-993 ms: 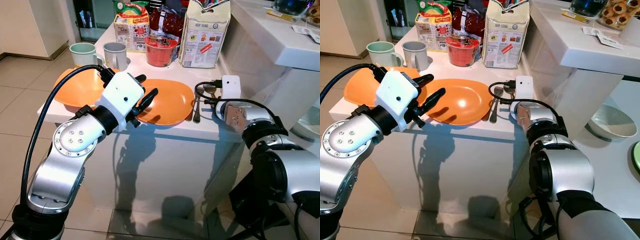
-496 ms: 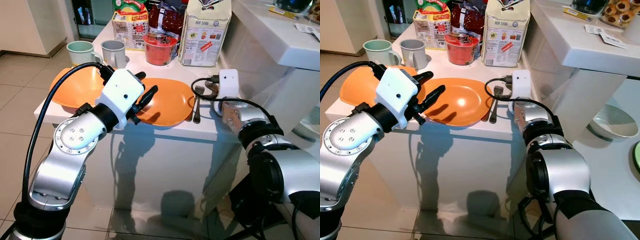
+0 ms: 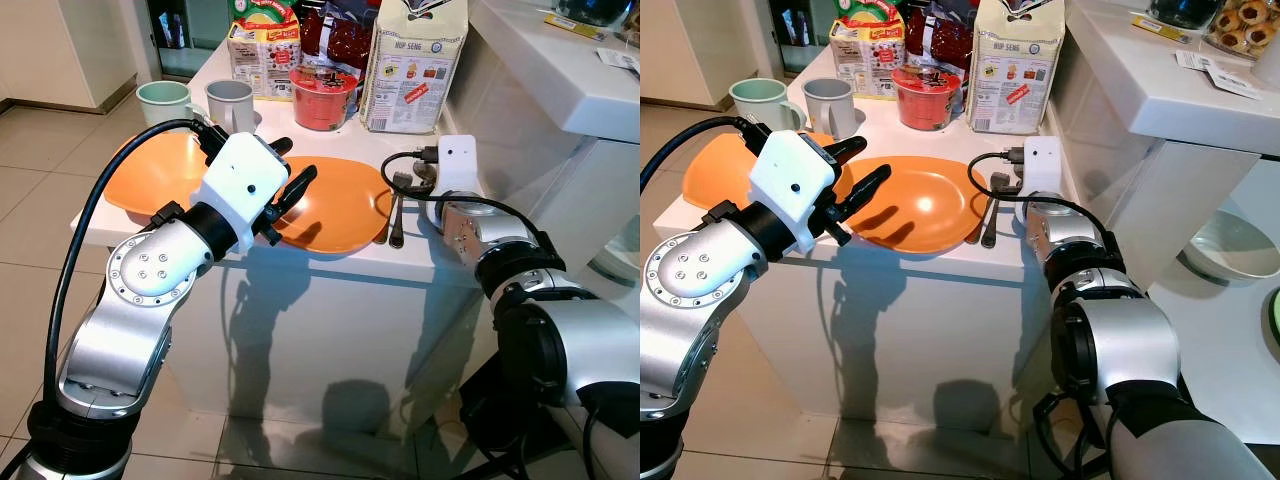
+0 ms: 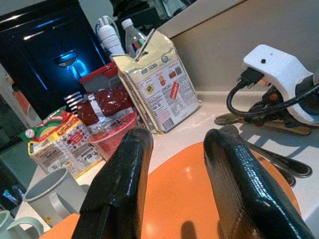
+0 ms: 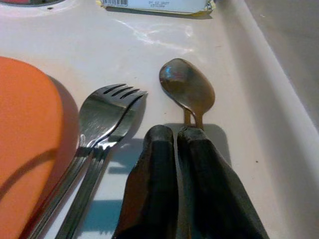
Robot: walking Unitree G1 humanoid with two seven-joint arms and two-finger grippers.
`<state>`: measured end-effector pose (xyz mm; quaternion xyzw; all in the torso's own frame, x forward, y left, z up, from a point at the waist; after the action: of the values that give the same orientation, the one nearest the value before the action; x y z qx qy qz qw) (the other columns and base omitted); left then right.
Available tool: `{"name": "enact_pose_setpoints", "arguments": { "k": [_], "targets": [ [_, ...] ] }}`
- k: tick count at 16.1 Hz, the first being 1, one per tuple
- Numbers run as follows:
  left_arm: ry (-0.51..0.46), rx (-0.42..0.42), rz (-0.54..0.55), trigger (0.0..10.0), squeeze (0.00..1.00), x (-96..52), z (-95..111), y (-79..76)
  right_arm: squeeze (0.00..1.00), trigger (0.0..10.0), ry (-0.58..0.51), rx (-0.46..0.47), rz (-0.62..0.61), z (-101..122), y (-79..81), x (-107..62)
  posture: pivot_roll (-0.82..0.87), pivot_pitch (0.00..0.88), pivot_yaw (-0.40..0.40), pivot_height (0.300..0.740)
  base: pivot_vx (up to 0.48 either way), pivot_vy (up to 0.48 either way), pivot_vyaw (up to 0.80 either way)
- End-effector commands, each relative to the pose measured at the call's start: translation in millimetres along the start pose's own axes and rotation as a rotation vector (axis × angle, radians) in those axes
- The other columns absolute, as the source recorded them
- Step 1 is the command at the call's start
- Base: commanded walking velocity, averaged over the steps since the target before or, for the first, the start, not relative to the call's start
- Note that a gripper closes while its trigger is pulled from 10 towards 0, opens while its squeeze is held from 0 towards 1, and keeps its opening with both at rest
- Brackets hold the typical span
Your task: Setting the table
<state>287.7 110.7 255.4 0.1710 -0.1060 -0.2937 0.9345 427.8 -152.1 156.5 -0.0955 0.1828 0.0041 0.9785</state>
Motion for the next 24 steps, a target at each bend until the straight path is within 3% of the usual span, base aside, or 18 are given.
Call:
{"name": "enact_pose_setpoints", "arguments": {
  "k": [1, 9, 10, 11, 21, 22, 24],
  "targets": [
    [-0.007, 0.011, -0.008, 10.0, 0.00, 1.4, 1.7, -0.3, 1.00, 10.0, -0.030, 0.025, -0.027, 11.4, -9.5, -0.8, 0.12, 0.000, -0.080, 0.740, 0.000, 0.000, 0.00],
    [-0.008, 0.011, -0.018, 10.0, 0.00, 1.2, 0.9, -2.0, 1.00, 10.0, 0.012, 0.031, -0.036, 6.4, -9.6, -0.6, 0.12, 0.000, -0.081, 0.740, 0.000, 0.000, 0.00],
    [-0.008, 0.010, -0.020, 10.0, 0.00, 1.3, 0.8, -2.3, 0.23, 10.0, 0.030, 0.025, -0.038, 3.6, -9.5, -0.6, 0.12, 0.000, -0.082, 0.740, 0.000, 0.000, 0.00],
    [-0.009, 0.009, -0.021, 10.0, 0.00, 1.3, 0.9, -2.6, 0.00, 10.0, 0.054, 0.022, -0.030, -0.6, -8.0, -0.6, 0.12, 0.000, -0.083, 0.740, 0.000, 0.000, 0.00],
    [0.006, -0.053, -0.116, 10.0, 0.00, -1.3, -0.2, -15.5, 0.00, 10.0, 0.236, 0.132, 0.033, -34.8, 1.9, -2.8, 0.12, 0.000, -0.080, 0.740, 0.000, 0.000, 0.00],
    [0.007, -0.053, -0.117, 10.0, 0.00, -1.3, -0.2, -15.5, 0.00, 9.6, 0.252, 0.136, 0.038, -37.4, 2.4, -3.3, 0.12, 0.000, -0.080, 0.740, 0.000, 0.000, 0.00],
    [0.011, -0.052, -0.118, 10.0, 0.00, -1.0, -0.3, -15.5, 0.00, 4.2, 0.284, 0.130, 0.044, -42.3, 2.5, -4.3, 0.12, 0.000, -0.080, 0.740, 0.000, 0.000, 0.00]
  ]
}}
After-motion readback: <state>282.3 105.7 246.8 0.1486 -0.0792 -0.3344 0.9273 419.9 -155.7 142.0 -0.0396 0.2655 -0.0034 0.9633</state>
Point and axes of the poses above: a point about 5 cm out from each wrist's last joint towards the gripper, its own x axis pointing out of the wrist towards the gripper, its own z axis along the axis of the wrist's last joint, y = z × x, the point moved 2 cm from there along x, pointing out of the wrist towards the gripper, and after that the axes turned 9 degrees about -x, right-handed, at the moved point
